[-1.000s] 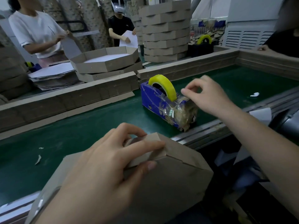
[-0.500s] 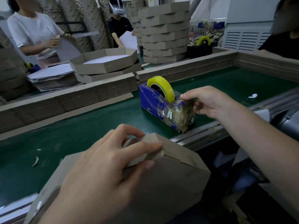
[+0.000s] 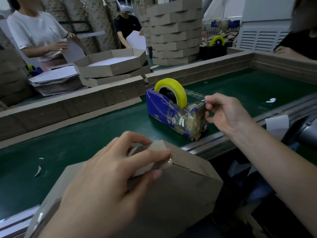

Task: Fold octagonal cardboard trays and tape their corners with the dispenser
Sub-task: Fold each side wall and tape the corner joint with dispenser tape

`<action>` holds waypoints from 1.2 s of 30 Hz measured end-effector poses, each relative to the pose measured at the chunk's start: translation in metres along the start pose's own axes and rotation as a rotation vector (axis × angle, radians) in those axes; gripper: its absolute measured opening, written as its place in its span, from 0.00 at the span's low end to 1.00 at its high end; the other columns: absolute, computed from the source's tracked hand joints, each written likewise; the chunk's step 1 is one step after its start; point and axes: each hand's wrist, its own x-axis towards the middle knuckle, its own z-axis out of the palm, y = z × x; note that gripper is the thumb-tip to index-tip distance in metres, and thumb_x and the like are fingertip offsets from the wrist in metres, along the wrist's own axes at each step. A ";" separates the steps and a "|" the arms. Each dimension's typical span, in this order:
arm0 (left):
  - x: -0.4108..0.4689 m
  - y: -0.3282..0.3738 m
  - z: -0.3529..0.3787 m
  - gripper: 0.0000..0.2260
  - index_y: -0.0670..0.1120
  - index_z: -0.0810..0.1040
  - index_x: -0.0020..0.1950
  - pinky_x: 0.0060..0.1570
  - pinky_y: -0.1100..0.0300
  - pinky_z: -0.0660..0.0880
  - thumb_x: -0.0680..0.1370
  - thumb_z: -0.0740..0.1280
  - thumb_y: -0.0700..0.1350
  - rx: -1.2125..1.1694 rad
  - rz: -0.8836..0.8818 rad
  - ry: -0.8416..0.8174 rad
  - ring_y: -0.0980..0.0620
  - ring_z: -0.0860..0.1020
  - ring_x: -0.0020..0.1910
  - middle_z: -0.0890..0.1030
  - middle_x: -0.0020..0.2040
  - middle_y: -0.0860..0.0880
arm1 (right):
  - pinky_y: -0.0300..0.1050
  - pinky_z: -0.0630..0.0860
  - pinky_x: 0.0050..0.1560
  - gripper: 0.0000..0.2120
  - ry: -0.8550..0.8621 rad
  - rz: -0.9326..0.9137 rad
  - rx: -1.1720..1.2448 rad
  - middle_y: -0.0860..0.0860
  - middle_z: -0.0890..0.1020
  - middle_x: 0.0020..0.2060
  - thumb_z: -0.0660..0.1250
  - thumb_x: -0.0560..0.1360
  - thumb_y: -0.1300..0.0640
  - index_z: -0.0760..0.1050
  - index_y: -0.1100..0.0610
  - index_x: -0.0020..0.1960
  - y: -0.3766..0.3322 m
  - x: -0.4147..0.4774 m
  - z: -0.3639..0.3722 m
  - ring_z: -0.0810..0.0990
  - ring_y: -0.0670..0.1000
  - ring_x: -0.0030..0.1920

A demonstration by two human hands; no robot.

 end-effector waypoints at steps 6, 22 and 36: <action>0.000 -0.002 -0.001 0.14 0.70 0.76 0.58 0.39 0.73 0.68 0.75 0.58 0.62 0.006 -0.009 -0.006 0.61 0.76 0.51 0.75 0.57 0.62 | 0.41 0.67 0.38 0.22 -0.027 0.004 0.078 0.48 0.72 0.26 0.62 0.74 0.66 0.73 0.53 0.23 0.005 0.001 -0.005 0.70 0.44 0.31; 0.001 -0.001 -0.001 0.14 0.69 0.77 0.58 0.38 0.72 0.67 0.75 0.58 0.62 -0.014 -0.013 -0.013 0.61 0.78 0.51 0.75 0.57 0.62 | 0.42 0.70 0.45 0.22 -0.087 -0.082 0.299 0.47 0.68 0.28 0.53 0.71 0.69 0.66 0.52 0.22 0.022 -0.007 -0.015 0.69 0.45 0.31; 0.001 0.003 -0.006 0.13 0.62 0.78 0.52 0.29 0.77 0.63 0.74 0.58 0.63 -0.010 -0.034 -0.006 0.67 0.73 0.46 0.75 0.55 0.65 | 0.37 0.78 0.42 0.09 0.077 -0.479 -0.805 0.43 0.83 0.32 0.70 0.75 0.60 0.78 0.51 0.37 0.039 -0.011 -0.054 0.82 0.45 0.37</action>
